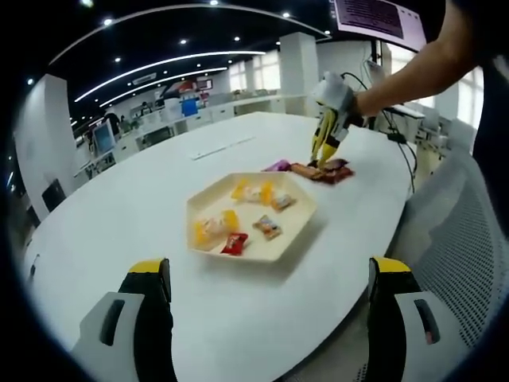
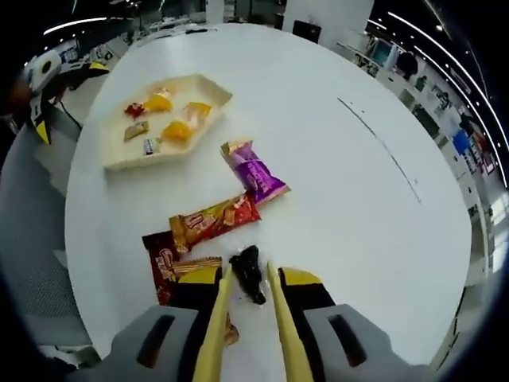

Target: Place the target food into the container with the food tongs after gripping and lifting it, then release it inside without dropping or visibly crushing the food.

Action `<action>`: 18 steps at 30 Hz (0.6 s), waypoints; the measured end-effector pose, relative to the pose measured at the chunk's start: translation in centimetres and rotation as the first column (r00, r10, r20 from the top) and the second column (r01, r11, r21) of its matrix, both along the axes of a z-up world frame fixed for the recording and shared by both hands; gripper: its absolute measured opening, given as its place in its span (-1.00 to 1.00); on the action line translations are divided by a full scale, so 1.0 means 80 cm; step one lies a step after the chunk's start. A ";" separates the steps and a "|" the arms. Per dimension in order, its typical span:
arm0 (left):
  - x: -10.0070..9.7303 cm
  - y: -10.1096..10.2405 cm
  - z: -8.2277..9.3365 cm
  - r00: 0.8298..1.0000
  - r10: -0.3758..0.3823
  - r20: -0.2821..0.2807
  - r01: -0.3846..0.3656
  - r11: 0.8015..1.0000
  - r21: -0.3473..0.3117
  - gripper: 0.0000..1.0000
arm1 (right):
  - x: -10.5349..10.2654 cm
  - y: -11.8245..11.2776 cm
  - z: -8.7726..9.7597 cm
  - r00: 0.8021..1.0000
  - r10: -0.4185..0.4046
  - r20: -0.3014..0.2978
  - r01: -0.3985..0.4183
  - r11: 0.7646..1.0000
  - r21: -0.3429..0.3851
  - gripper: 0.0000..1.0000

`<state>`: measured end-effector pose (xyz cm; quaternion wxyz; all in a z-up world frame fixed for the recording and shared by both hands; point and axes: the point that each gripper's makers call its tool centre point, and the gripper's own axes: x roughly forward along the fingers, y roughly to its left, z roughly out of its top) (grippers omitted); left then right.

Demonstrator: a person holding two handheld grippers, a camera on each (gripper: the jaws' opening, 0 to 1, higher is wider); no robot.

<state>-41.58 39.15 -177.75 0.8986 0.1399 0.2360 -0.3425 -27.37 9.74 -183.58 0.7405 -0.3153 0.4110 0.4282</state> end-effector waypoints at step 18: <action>0.001 0.000 0.003 1.000 0.006 0.009 -0.006 1.000 -0.004 0.99 | 0.013 -0.009 0.011 0.994 -0.104 -0.018 0.104 0.995 -0.009 -0.60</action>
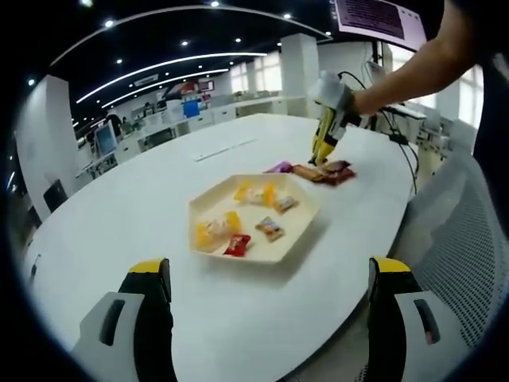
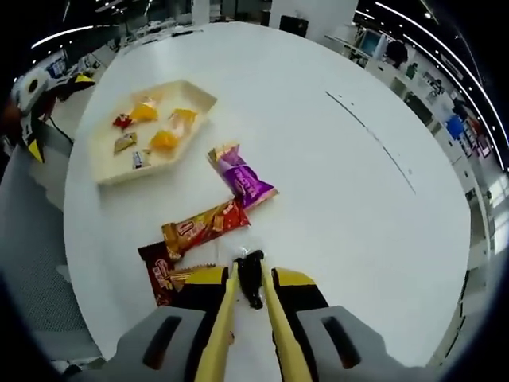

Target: Place the target food into the container with the food tongs after gripping and lifting it, then release it inside without dropping or visibly crushing the food.

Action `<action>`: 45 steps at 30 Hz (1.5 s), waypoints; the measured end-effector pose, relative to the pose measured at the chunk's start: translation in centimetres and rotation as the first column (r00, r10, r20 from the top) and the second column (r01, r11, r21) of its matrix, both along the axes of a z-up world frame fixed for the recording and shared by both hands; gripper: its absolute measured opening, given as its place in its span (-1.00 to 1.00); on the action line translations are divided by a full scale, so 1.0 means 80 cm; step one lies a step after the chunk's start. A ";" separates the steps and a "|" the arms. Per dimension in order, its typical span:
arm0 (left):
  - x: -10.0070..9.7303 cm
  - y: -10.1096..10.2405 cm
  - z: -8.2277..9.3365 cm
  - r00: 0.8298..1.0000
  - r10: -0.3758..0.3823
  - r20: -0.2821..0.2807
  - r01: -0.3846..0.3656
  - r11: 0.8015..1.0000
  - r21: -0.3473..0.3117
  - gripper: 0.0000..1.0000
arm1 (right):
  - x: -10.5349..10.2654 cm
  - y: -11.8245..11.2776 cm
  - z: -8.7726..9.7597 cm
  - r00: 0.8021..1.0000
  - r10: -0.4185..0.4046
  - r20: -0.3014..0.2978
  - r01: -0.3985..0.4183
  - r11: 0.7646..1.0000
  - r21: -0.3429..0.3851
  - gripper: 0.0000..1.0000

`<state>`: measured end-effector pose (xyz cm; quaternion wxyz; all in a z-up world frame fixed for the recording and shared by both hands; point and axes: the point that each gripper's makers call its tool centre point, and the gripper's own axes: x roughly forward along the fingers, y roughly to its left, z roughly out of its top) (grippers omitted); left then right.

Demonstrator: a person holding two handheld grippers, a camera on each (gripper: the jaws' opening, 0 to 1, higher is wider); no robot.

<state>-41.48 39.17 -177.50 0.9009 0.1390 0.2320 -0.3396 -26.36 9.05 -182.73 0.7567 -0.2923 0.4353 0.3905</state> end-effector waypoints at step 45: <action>0.002 -0.001 0.019 0.999 0.005 0.051 -0.002 0.998 -0.059 0.99 | 0.008 0.091 0.095 1.000 -0.025 0.016 0.024 0.997 0.074 -0.59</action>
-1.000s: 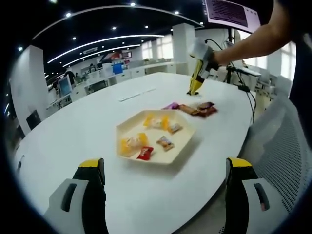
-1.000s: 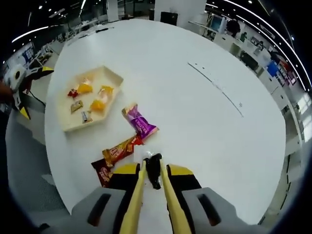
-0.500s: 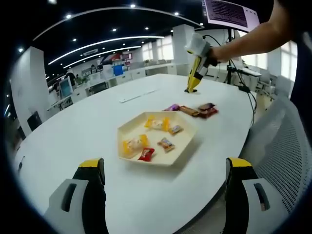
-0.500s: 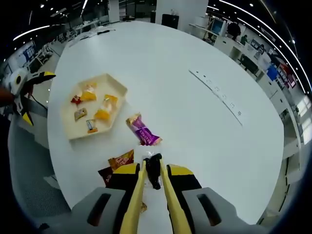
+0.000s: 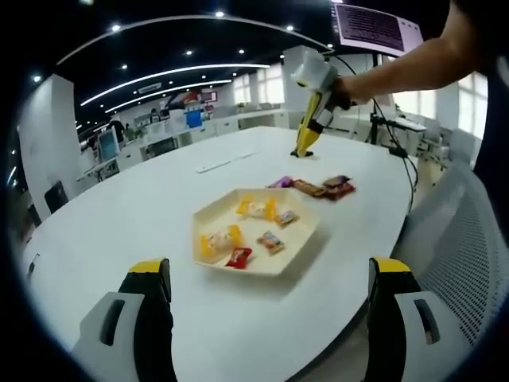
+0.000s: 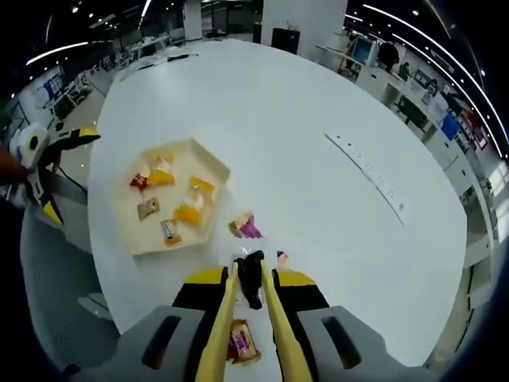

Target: Place the target food into the container with the food tongs after gripping and lifting it, then release it inside without dropping or visibly crushing the food.

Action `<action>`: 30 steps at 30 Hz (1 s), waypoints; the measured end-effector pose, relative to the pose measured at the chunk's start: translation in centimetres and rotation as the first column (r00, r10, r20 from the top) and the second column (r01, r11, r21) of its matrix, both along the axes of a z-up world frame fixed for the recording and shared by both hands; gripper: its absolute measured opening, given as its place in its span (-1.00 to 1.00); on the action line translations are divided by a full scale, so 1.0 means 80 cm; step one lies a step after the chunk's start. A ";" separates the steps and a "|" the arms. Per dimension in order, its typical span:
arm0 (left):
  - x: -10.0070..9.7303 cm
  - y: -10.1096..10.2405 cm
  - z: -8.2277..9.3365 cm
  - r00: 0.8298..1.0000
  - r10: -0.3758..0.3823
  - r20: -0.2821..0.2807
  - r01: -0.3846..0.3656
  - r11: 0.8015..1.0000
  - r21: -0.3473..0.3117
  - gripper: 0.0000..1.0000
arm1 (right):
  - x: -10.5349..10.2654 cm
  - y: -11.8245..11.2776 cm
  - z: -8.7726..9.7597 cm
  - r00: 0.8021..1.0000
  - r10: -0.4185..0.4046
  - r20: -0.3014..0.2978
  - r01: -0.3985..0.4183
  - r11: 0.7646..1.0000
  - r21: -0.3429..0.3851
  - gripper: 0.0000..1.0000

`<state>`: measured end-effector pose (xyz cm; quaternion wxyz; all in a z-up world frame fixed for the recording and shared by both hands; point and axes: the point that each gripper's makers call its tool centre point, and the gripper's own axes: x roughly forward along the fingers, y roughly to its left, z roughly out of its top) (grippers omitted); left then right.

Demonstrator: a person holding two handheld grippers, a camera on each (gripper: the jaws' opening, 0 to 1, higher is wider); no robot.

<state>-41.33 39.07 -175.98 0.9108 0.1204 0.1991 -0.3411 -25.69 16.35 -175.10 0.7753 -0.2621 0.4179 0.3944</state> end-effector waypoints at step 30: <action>-0.002 -0.005 0.004 1.000 -0.019 0.016 0.019 1.000 -0.005 0.99 | -0.024 0.198 0.010 0.987 0.158 -0.011 -0.157 0.985 0.074 -0.59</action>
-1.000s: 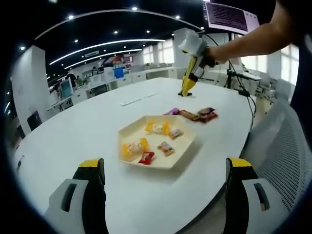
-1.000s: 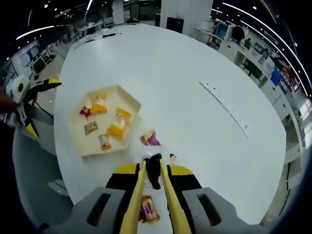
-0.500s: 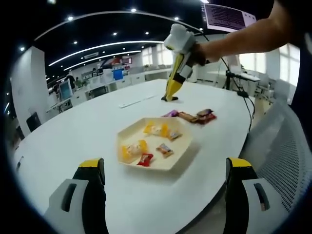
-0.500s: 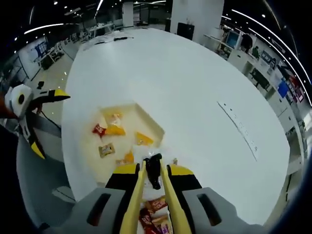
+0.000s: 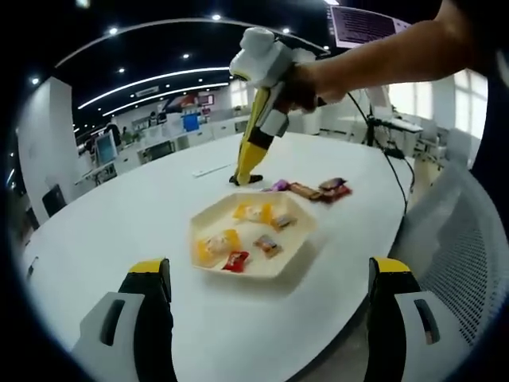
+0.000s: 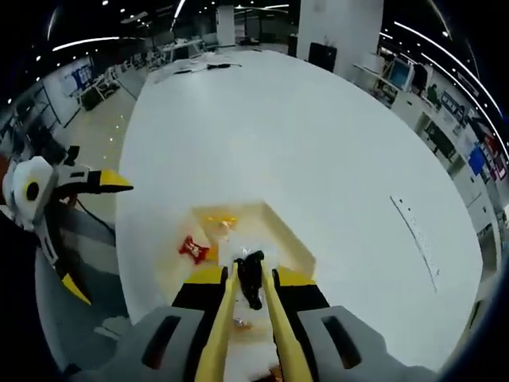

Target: Place the target food into the container with the food tongs after gripping and lifting it, then release it inside without dropping or visibly crushing the food.

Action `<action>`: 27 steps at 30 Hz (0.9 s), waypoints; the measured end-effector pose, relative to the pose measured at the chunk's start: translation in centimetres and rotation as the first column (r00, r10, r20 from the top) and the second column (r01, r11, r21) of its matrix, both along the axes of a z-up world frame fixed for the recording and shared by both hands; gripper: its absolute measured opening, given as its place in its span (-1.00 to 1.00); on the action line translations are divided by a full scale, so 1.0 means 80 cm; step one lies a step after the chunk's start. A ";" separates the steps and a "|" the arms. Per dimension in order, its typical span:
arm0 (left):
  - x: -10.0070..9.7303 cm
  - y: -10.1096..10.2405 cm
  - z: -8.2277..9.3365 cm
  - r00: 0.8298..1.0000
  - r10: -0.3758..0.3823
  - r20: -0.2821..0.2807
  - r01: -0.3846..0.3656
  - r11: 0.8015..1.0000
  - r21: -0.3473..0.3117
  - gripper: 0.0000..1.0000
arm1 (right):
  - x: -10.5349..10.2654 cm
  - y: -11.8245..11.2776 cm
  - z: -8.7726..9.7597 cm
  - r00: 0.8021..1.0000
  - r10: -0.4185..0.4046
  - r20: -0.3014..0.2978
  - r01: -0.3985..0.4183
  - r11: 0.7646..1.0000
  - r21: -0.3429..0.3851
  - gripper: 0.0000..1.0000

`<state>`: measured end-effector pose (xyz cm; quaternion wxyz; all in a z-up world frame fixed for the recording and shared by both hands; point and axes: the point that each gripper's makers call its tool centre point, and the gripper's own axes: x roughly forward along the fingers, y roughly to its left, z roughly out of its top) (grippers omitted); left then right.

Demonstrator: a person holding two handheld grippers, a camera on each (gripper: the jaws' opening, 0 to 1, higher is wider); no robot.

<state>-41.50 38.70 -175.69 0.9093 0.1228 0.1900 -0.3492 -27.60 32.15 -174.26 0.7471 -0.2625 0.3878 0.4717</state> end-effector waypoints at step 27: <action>-0.001 0.000 -0.002 1.000 -0.002 -0.006 0.003 1.000 0.005 0.99 | 0.000 0.005 0.022 0.998 0.046 0.031 -0.048 0.997 0.054 -0.49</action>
